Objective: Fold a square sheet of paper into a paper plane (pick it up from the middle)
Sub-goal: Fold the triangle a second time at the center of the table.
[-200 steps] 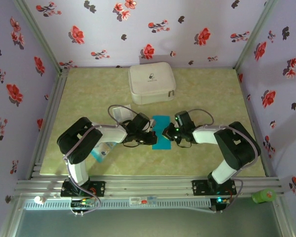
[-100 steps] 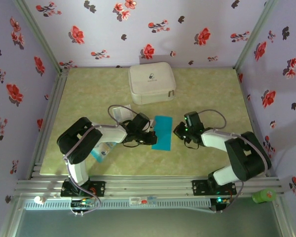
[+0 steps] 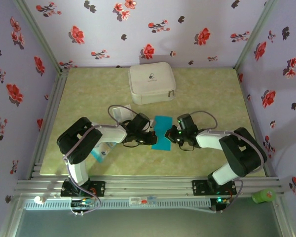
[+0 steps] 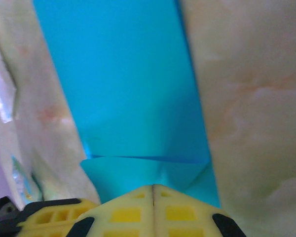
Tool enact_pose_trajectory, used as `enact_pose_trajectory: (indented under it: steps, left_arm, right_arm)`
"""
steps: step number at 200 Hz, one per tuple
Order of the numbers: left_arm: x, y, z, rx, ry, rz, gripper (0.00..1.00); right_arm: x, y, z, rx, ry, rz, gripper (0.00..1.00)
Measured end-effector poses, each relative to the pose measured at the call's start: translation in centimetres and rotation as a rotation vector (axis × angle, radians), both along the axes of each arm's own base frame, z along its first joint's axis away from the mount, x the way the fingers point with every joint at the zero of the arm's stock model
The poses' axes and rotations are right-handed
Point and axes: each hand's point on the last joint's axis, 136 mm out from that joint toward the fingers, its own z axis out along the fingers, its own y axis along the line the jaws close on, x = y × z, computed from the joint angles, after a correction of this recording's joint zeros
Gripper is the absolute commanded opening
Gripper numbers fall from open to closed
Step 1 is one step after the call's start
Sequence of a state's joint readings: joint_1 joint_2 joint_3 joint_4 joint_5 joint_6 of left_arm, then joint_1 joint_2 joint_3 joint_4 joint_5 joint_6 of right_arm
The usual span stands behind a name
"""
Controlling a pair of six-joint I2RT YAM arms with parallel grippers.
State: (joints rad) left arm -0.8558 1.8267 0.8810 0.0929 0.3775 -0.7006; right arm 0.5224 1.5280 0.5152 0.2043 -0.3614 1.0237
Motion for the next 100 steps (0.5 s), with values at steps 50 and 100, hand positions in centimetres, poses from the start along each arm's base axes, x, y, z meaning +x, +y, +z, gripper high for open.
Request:
enact_pose_trajectory:
  steps: [50,100]
  left_arm:
    - [-0.1,0.0,0.1,0.001,0.003,0.006,0.0]
    - [-1.0,1.0,1.5,0.013,0.024,0.025,0.03]
  right_arm:
    - [0.2,-0.3,-0.3,-0.015,-0.005,-0.011,0.0]
    - [0.4,-0.6,-0.3,-0.019,-0.014,-0.005,0.0]
